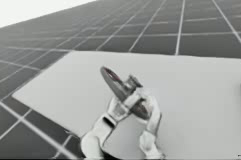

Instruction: Pick up and drop off the object

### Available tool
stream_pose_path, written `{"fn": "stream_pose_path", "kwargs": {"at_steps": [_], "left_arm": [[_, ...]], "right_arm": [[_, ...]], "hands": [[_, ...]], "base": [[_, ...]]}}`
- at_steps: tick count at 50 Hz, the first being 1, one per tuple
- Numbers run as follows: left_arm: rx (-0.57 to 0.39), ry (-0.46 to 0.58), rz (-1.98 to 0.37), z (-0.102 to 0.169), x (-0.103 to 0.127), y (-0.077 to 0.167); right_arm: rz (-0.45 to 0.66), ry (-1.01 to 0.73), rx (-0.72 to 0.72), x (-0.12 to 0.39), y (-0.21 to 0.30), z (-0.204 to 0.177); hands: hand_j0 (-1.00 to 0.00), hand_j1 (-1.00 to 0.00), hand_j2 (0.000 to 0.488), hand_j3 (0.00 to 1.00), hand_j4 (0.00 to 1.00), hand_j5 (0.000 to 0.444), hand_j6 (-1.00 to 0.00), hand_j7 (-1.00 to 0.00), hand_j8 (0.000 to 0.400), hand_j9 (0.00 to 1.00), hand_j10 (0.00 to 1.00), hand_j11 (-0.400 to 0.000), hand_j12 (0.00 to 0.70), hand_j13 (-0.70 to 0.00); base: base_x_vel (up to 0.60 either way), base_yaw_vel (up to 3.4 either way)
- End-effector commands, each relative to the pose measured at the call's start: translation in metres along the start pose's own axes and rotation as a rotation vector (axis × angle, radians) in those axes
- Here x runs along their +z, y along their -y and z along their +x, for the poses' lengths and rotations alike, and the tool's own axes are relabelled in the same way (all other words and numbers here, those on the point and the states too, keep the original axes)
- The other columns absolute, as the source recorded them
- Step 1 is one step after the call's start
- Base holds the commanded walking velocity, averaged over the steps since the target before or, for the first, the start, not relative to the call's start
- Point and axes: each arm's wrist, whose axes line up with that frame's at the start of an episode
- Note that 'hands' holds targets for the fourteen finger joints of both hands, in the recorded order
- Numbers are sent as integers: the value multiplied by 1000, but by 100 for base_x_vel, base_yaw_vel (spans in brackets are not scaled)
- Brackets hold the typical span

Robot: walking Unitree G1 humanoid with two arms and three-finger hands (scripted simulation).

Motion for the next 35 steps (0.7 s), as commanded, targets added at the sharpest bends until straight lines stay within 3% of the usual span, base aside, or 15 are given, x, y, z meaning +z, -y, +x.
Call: {"fn": "stream_pose_path", "kwargs": {"at_steps": [1,5,8,10,11,12,13,15,16,19,24,26,31,35], "left_arm": [[-56,-114,-38,-3,-18,13],[-19,-140,3,-17,-20,-7],[32,-201,37,1,-30,-12],[92,-280,62,15,-40,-28],[110,-295,80,20,-32,-34],[134,-329,95,24,-44,-40],[133,-357,113,24,-53,-40],[152,-366,128,21,-52,-43],[145,-369,120,29,-53,-37],[191,-360,95,19,-55,-51],[199,-376,97,5,-62,-52],[175,-399,85,9,-61,-55],[158,-445,64,-1,-75,-51],[130,-500,43,-7,-87,-44]], "right_arm": [[298,-314,-126,-28,7,8],[400,-368,-364,-16,29,9],[486,-345,-508,-7,41,1],[462,-359,-576,-5,50,-5],[484,-357,-631,-12,49,-10],[447,-384,-647,-11,58,-14],[434,-360,-706,-15,56,-17],[419,-325,-754,-31,57,-17],[418,-312,-736,-35,60,-17],[331,-203,-648,-45,64,-13],[156,194,-173,-76,116,21],[187,281,-30,-70,123,35],[253,376,-114,-66,131,34],[175,555,-64,-40,149,23]], "hands": [[-1000,-1000,0,1000,1000,0,-1000,-1000,400,1000,1000,-400,700,-700],[-1000,-1000,0,1000,1000,0,-1000,-1000,400,1000,1000,-400,700,-700],[-1000,-1000,0,1000,1000,0,-1000,-1000,400,1000,1000,-400,700,-700],[-989,-1000,5,1000,1000,0,-989,-1000,400,1000,1000,-400,700,-700],[-688,-1000,156,1000,1000,0,-688,-1000,400,1000,1000,-400,700,-700],[-23,-1000,488,1000,1000,0,-23,-1000,400,1000,1000,-400,700,-700],[0,0,0,1000,1000,0,0,0,0,1000,1000,-400,0,-700],[0,0,0,1000,1000,0,0,0,0,1000,1000,-400,0,-700],[0,0,0,1000,1000,0,0,0,0,1000,1000,-400,0,-700],[0,0,0,1000,1000,0,0,0,0,1000,1000,-400,0,-700],[0,0,0,1000,1000,0,0,0,0,1000,1000,-400,0,-700],[0,0,0,1000,1000,0,0,0,0,1000,1000,-400,0,-700],[0,0,0,1000,1000,0,0,0,0,1000,1000,-400,0,-700],[0,0,0,1000,1000,0,0,0,0,1000,1000,-400,0,-700]], "base": [[0,0],[0,0],[0,0],[0,0],[0,0],[0,0],[0,0],[0,0],[0,0],[0,0],[0,0],[0,0],[0,0],[0,0]]}}
